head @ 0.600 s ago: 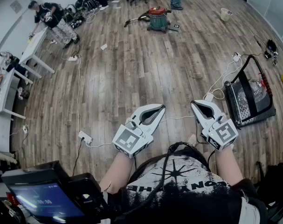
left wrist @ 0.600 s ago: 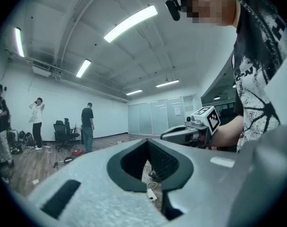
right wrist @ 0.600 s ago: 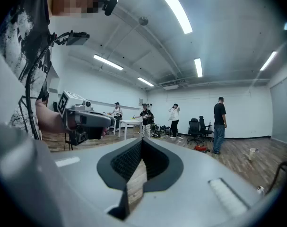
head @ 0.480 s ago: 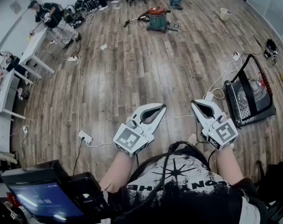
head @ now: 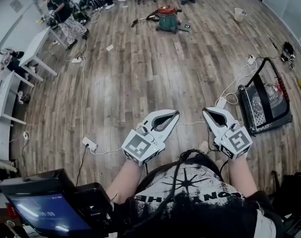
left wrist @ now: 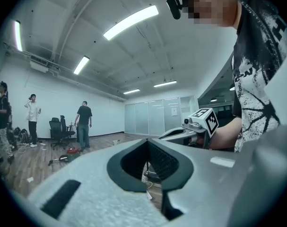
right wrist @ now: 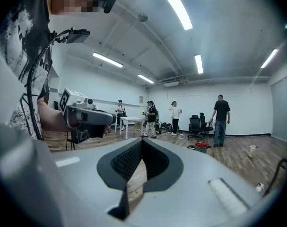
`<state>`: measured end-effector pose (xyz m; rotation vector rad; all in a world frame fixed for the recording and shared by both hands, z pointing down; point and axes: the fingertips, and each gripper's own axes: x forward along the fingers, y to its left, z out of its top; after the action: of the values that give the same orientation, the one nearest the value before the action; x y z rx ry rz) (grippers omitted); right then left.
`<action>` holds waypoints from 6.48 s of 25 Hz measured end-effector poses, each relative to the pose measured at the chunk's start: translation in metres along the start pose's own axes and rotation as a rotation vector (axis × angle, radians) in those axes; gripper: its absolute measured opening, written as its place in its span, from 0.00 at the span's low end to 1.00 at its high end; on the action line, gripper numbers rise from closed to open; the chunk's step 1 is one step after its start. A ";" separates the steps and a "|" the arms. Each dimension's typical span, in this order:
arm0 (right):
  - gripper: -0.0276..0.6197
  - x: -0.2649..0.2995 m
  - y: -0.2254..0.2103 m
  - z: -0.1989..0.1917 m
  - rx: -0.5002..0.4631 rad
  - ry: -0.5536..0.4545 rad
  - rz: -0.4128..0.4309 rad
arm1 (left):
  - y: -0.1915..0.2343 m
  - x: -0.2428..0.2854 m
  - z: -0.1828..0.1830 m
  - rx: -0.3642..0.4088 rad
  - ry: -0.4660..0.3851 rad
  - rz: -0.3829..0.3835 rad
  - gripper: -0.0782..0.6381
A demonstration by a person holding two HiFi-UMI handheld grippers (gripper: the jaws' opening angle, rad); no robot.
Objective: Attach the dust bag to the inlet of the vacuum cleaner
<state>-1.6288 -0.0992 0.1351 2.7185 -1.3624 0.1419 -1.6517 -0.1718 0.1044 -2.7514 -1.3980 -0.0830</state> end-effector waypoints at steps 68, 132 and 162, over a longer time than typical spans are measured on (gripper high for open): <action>0.05 0.032 -0.356 -0.015 0.090 -0.093 0.116 | 0.108 0.350 0.004 -0.040 0.067 -0.013 0.11; 0.05 0.392 -0.610 0.006 0.036 -0.003 0.011 | 0.541 0.502 -0.014 -0.057 0.033 -0.165 0.11; 0.05 0.491 -0.875 0.014 0.039 0.000 -0.092 | 0.713 0.736 0.006 -0.029 0.019 -0.331 0.11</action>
<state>-0.6337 0.0312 0.1438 2.8070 -1.2439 0.1634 -0.6423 0.0019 0.1350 -2.5039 -1.8456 -0.1435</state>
